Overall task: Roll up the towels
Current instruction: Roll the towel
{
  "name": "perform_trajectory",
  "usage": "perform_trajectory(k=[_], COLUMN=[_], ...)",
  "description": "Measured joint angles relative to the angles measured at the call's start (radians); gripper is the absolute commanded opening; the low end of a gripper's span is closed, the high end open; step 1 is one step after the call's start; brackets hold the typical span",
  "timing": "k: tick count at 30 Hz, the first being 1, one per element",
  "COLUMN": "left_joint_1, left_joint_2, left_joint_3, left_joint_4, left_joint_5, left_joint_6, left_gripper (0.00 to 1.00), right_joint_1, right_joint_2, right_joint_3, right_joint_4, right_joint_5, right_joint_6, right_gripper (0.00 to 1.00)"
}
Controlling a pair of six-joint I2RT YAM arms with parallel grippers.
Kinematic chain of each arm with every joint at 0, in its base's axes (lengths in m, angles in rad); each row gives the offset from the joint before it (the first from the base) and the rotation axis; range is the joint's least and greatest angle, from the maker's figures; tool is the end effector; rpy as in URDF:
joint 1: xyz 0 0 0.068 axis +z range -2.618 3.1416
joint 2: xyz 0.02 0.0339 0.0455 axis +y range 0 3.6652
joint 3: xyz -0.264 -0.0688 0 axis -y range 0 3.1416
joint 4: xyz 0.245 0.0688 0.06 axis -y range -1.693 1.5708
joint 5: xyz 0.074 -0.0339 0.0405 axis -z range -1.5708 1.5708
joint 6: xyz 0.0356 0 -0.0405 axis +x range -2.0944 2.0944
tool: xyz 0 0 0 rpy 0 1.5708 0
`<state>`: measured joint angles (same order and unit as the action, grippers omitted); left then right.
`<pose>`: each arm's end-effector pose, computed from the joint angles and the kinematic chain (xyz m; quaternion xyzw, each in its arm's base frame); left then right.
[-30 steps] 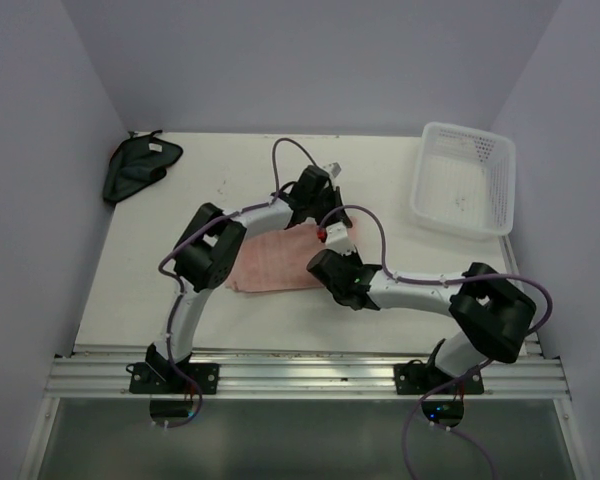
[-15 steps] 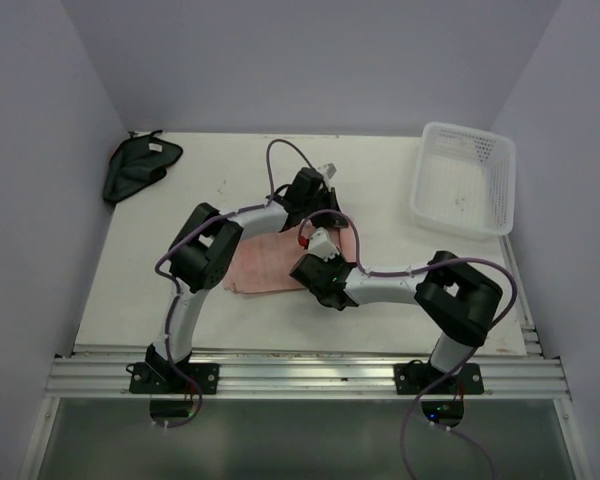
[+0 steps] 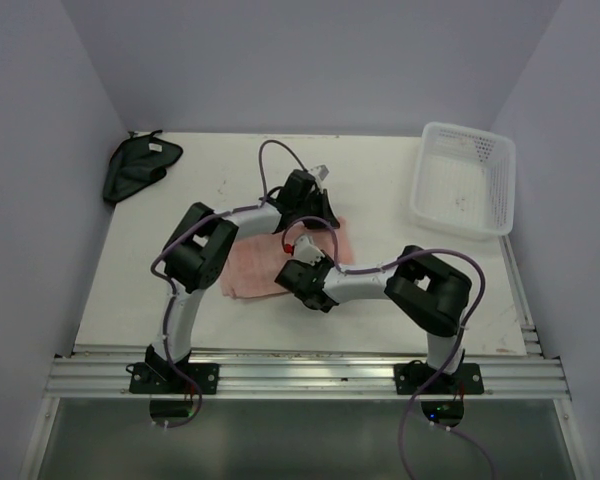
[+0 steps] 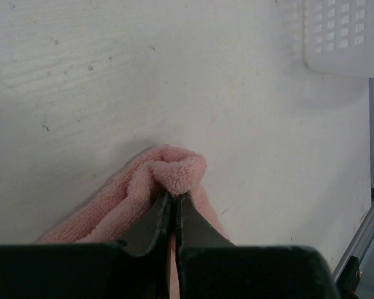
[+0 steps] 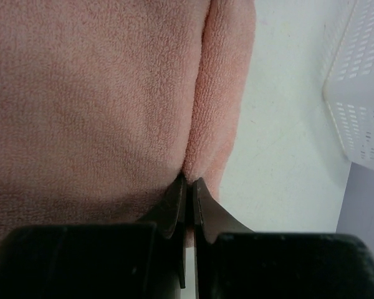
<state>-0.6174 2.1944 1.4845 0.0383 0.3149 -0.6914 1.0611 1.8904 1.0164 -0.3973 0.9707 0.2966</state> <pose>0.3879 -0.2889 0.1465 0.0352 0.8914 -0.3733 0.2546 0.1886 0.2772 0.1248 -0.2617 0.8375 -0.2762 0.3923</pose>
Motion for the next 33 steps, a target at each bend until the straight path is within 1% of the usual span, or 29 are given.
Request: perform_trajectory(k=[4,7,15,17,19,28,33], left_joint_1=[0.011,0.016,0.016,0.016,0.017,0.021,0.021], left_joint_2=[-0.042,-0.066,-0.069,-0.073,-0.082,-0.127,-0.135], left_joint_3=[-0.047,-0.073,-0.090,-0.103,-0.121,-0.204,-0.233], left_joint_4=[0.005,0.006,0.019,0.030,0.042,0.091,0.124], left_joint_5=[-0.017,-0.033,-0.041,-0.047,-0.055,-0.080,-0.095], left_joint_6=[0.005,0.011,0.023,0.023,0.023,0.023,0.023], left_gripper=[0.00,0.02,0.01,0.00,0.00,0.00,0.00], right_joint_1=[0.004,0.005,0.006,0.006,0.006,0.009,0.008], right_joint_2=[0.014,0.021,0.022,0.022,0.021,-0.008,-0.056], right_joint_3=[0.012,0.018,0.019,0.019,0.019,0.019,0.012], right_joint_4=[-0.003,-0.003,-0.003,-0.003,-0.003,-0.004,-0.007], right_joint_5=[0.005,0.006,0.003,-0.001,-0.004,-0.056,-0.107], right_joint_6=[-0.010,-0.016,-0.032,-0.038,-0.043,-0.039,-0.023], right_gripper=[0.00,0.00,0.00,0.02,0.07,0.14,0.26])
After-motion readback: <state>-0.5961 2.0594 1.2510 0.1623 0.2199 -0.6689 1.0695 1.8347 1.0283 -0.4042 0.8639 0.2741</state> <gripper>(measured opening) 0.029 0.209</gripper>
